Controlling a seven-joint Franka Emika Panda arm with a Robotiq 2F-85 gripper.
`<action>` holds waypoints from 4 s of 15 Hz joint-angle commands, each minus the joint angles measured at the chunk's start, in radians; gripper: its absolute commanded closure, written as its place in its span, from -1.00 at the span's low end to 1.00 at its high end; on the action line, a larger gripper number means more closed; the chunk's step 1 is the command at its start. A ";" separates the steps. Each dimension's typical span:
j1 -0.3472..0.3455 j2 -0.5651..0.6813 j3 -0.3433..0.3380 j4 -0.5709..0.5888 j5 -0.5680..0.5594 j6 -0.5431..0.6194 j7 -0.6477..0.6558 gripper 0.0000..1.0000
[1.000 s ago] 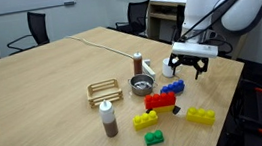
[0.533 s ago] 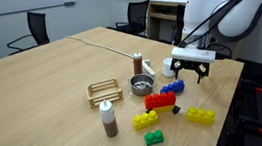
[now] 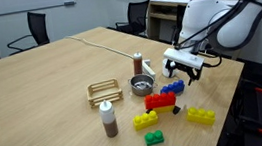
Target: Stack the blue building block on the right on top of the orange building block
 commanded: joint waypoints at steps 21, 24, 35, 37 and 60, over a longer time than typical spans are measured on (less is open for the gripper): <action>0.084 0.197 -0.080 0.097 0.076 0.133 0.018 -0.27; 0.124 0.196 -0.129 0.094 0.065 0.154 0.038 0.18; 0.143 0.121 -0.143 0.043 0.120 0.147 0.035 0.80; 0.151 0.072 -0.149 0.013 0.113 0.140 0.041 0.80; 0.100 -0.173 0.068 0.048 -0.120 -0.129 0.376 0.30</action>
